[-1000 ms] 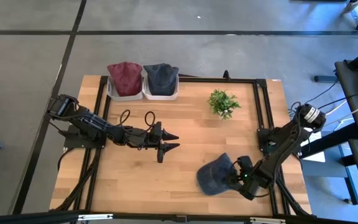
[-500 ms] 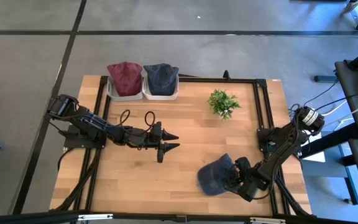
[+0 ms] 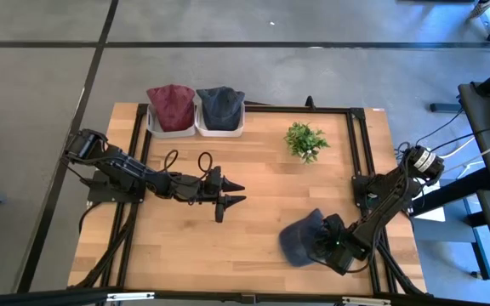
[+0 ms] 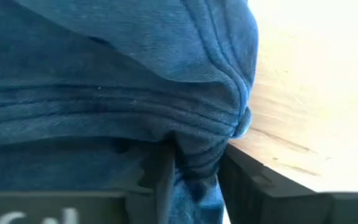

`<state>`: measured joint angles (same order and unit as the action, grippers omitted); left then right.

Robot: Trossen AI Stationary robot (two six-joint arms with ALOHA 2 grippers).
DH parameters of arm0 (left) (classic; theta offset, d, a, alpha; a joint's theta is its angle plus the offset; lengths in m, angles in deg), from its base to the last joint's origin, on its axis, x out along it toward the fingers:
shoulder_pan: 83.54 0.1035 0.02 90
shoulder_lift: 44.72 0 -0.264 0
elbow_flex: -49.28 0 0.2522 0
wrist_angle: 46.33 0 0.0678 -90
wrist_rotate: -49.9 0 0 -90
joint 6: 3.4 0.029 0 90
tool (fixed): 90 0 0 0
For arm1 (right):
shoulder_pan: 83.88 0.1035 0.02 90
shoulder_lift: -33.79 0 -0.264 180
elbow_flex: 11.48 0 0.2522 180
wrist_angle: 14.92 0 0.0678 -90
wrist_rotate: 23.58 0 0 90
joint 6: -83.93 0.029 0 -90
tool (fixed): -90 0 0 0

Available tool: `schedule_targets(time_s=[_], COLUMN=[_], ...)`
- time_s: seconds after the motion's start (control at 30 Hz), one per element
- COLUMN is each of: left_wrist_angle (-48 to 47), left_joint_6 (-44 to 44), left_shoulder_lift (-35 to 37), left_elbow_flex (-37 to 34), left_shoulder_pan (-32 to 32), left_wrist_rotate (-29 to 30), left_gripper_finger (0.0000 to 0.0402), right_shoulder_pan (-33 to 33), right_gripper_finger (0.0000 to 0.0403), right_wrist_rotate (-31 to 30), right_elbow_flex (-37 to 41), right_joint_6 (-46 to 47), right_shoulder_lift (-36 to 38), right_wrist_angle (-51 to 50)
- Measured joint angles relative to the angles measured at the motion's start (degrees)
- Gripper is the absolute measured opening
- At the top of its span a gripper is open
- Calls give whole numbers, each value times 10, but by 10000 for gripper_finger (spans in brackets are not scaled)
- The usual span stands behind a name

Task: Pick & Place hat
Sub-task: Put the black cap into the white bin

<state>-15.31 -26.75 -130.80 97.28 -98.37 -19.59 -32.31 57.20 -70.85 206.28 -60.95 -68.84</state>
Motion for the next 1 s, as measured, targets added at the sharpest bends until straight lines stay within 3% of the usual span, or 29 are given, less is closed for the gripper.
schedule_targets(time_s=[0.37,0.5,0.63,0.73,1.0], left_wrist_angle=[0,0,25,109,450], left_joint_6=[0,-2,-81,-88,-74], left_shoulder_lift=[0,0,0,0,3], left_elbow_flex=[0,0,0,0,1], left_shoulder_pan=[0,0,-1,-1,-32], left_wrist_rotate=[0,-6,-25,-112,-461], left_gripper_finger=[161,160,161,159,161], right_shoulder_pan=[0,-5,-24,-45,-92], right_gripper_finger=[16,14,12,10,10], right_wrist_rotate=[-32,-83,-130,-130,-125], right_elbow_flex=[3,6,5,5,4], right_joint_6=[-105,-138,-170,-216,-321], right_shoulder_lift=[5,22,45,53,55], right_wrist_angle=[-6,-5,-4,-3,18])
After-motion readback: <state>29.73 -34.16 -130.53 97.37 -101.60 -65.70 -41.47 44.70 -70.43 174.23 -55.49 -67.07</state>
